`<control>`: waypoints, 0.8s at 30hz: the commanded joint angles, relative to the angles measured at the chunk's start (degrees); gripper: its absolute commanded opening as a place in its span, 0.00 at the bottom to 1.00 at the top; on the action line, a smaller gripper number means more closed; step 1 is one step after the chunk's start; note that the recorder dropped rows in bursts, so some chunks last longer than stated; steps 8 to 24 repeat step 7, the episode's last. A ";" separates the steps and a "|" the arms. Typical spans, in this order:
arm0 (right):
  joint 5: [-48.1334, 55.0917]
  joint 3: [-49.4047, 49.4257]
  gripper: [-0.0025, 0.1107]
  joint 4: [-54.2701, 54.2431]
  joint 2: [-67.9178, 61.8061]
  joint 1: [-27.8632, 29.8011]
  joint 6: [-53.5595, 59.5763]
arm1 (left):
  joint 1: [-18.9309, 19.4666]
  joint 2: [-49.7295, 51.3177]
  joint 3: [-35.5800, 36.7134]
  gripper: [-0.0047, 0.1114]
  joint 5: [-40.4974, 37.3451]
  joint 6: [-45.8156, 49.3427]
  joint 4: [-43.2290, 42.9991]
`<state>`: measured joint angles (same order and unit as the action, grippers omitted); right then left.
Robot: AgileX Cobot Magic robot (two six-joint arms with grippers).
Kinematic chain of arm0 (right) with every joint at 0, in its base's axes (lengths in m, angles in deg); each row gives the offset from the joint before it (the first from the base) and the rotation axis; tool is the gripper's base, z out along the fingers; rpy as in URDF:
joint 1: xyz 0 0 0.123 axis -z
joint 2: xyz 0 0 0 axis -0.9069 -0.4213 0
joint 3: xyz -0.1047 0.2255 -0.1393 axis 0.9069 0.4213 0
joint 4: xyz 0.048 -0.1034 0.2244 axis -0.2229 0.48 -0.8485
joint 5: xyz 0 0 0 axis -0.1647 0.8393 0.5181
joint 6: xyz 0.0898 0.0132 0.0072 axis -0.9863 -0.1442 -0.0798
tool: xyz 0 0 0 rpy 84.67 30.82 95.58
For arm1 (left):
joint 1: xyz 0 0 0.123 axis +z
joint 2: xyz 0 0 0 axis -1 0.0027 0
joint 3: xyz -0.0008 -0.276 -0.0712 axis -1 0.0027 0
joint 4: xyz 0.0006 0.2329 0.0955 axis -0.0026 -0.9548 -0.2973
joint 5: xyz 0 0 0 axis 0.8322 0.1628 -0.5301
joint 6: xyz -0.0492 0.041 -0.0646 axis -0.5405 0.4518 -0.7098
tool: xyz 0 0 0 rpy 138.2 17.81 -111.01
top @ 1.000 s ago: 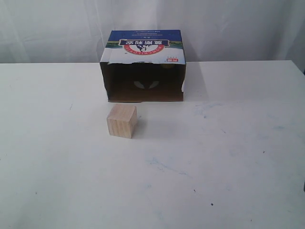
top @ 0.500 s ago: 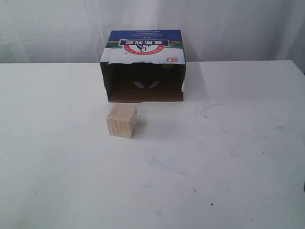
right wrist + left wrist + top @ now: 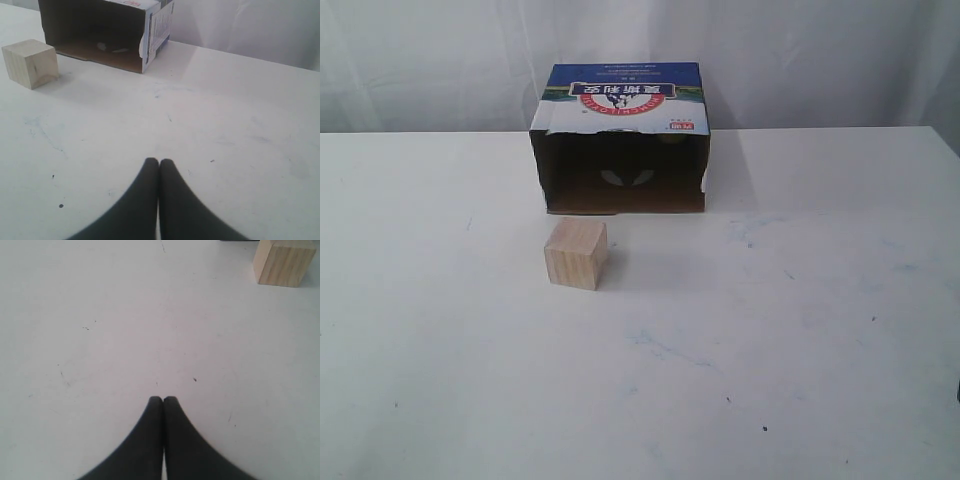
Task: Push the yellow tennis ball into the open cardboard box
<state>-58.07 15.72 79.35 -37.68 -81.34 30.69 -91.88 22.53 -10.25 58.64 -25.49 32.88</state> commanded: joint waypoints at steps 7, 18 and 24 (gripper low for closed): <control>-0.01 0.28 0.02 0.36 0.62 6.42 -0.46 | -0.34 -0.28 0.30 0.04 -1.89 0.20 -0.19; -0.01 0.28 0.02 0.36 0.62 6.42 -0.46 | -0.34 -0.28 0.30 0.04 -1.89 0.20 -0.19; -0.01 0.28 0.02 0.36 0.62 6.42 -0.46 | -0.34 -0.28 0.30 0.04 -1.89 0.20 -0.19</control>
